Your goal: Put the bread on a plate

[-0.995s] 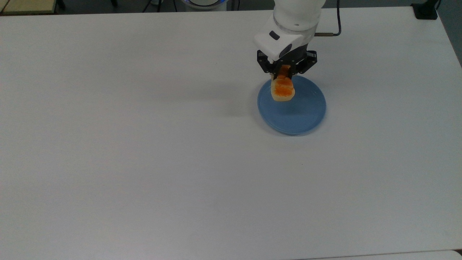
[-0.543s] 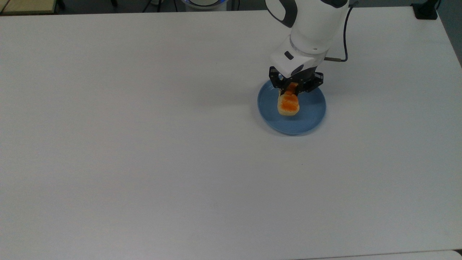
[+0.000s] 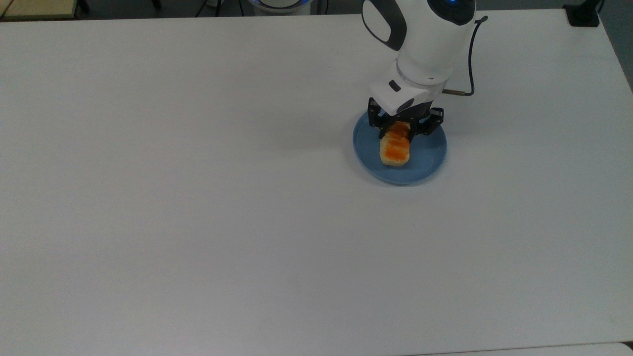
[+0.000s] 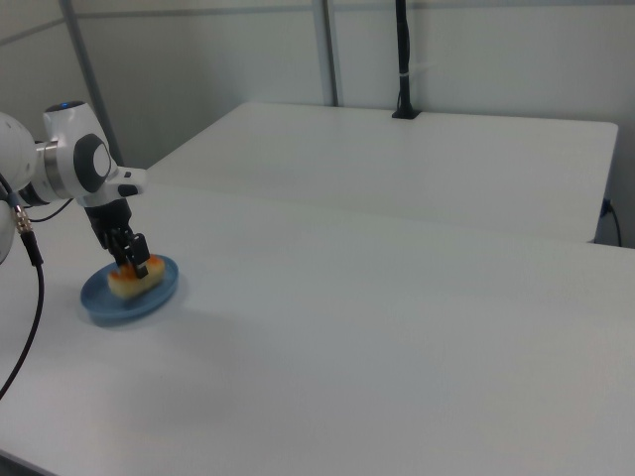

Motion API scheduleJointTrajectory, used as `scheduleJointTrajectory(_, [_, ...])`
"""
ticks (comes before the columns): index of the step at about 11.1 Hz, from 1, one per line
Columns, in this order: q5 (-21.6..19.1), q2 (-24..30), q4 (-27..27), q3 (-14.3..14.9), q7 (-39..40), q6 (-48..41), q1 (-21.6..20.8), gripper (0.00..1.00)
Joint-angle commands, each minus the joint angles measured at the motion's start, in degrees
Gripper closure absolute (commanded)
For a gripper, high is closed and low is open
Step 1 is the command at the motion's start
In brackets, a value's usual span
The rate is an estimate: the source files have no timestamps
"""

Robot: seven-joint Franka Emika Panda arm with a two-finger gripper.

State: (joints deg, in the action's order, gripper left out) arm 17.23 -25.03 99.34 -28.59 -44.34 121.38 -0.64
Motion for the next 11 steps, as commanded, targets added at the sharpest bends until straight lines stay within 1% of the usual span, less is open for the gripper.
scheduleJointTrajectory(1, [1.2, 0.5, 0.5, 0.2, -2.3, 0.8, -0.5, 0.03])
scheduleJointTrajectory(4, [1.2, 1.6, 0.1, 0.2, -2.3, -0.2, 0.4, 0.00])
scheduleJointTrajectory(5, [1.2, 3.8, -0.2, 0.2, -1.7, -2.2, 2.0, 0.00])
scheduleJointTrajectory(6, [1.0, 7.1, -0.3, 0.2, 0.5, -5.2, 3.5, 0.00])
scheduleJointTrajectory(7, [-0.1, 9.9, -1.4, 0.2, 4.5, -9.5, 5.3, 0.00])
scheduleJointTrajectory(8, [-2.5, 12.1, -3.2, 0.6, 9.0, -14.3, 7.0, 0.00])
scheduleJointTrajectory(9, [-5.9, 13.7, -6.1, 1.3, 15.4, -19.8, 9.0, 0.00])
scheduleJointTrajectory(10, [-8.1, 15.5, -9.0, 3.4, 23.3, -26.6, 10.1, 0.00])
scheduleJointTrajectory(11, [-9.7, 18.0, -10.6, 6.6, 29.9, -31.4, 10.4, 0.00])
